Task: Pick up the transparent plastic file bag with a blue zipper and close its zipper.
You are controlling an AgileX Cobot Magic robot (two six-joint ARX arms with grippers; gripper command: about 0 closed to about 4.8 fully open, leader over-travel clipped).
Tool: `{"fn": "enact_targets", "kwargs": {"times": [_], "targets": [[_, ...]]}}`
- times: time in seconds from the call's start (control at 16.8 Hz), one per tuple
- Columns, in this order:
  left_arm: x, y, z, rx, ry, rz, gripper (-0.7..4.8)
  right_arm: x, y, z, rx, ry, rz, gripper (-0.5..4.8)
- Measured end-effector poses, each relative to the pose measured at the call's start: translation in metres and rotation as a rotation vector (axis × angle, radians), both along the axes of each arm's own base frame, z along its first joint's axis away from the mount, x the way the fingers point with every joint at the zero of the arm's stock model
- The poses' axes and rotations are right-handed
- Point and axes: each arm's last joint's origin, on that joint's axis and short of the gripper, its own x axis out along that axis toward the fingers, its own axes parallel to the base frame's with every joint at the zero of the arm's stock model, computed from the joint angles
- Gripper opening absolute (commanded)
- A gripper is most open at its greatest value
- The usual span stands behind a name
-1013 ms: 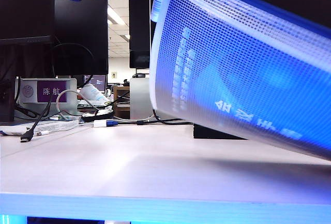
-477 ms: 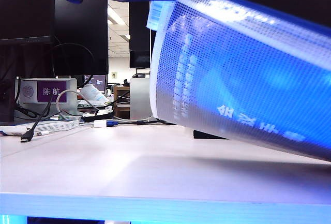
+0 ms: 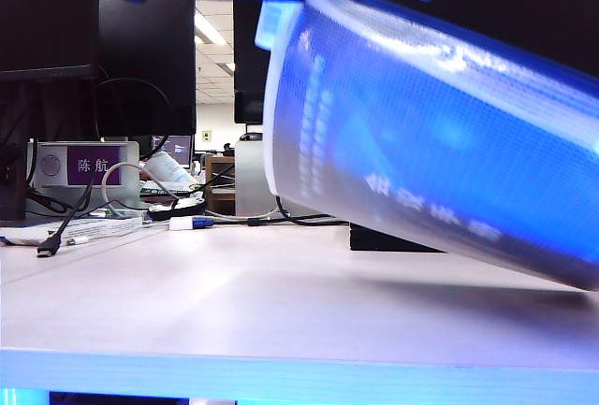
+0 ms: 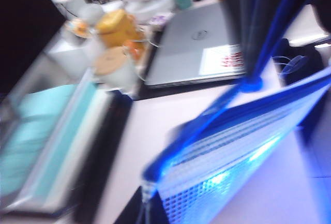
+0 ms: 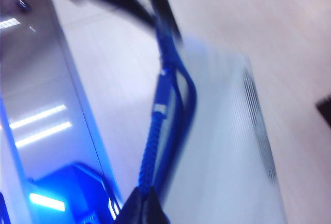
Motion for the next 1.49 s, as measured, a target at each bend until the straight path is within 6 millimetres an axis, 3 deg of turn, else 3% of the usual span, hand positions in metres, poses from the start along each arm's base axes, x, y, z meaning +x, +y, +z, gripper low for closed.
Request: {"fn": "enact_targets", "kwargs": {"times": [0.12, 0.3, 0.66, 0.89, 1.01, 1.37, 1.43, 1.49], "targets": [[0.009, 0.017, 0.014, -0.027, -0.029, 0.065, -0.06, -0.003, -0.003, -0.005, -0.047, 0.042, -0.016, -0.03], [0.006, 0.027, 0.024, -0.065, -0.026, 0.039, -0.06, -0.002, -0.004, -0.006, -0.084, 0.022, -0.051, -0.03], [0.020, 0.047, 0.022, 0.005, -0.055, 0.313, -0.06, -0.006, -0.009, -0.015, -0.194, 0.063, -0.111, -0.03], [0.023, 0.051, 0.022, 0.048, -0.076, 0.439, -0.06, -0.006, -0.013, -0.022, -0.283, 0.064, -0.199, -0.03], [0.025, 0.053, 0.021, 0.082, -0.092, 0.535, -0.06, -0.006, -0.022, -0.029, -0.443, 0.044, -0.436, -0.03], [0.027, 0.054, 0.021, 0.106, -0.103, 0.602, -0.06, -0.009, -0.031, -0.031, -0.572, 0.022, -0.627, -0.03], [0.027, 0.054, 0.021, 0.106, -0.103, 0.602, -0.06, -0.009, -0.031, -0.031, -0.571, 0.022, -0.629, 0.53], [0.027, 0.054, 0.021, 0.107, -0.102, 0.602, 0.11, -0.008, -0.031, -0.031, -0.567, 0.016, -0.638, 2.74]]}}
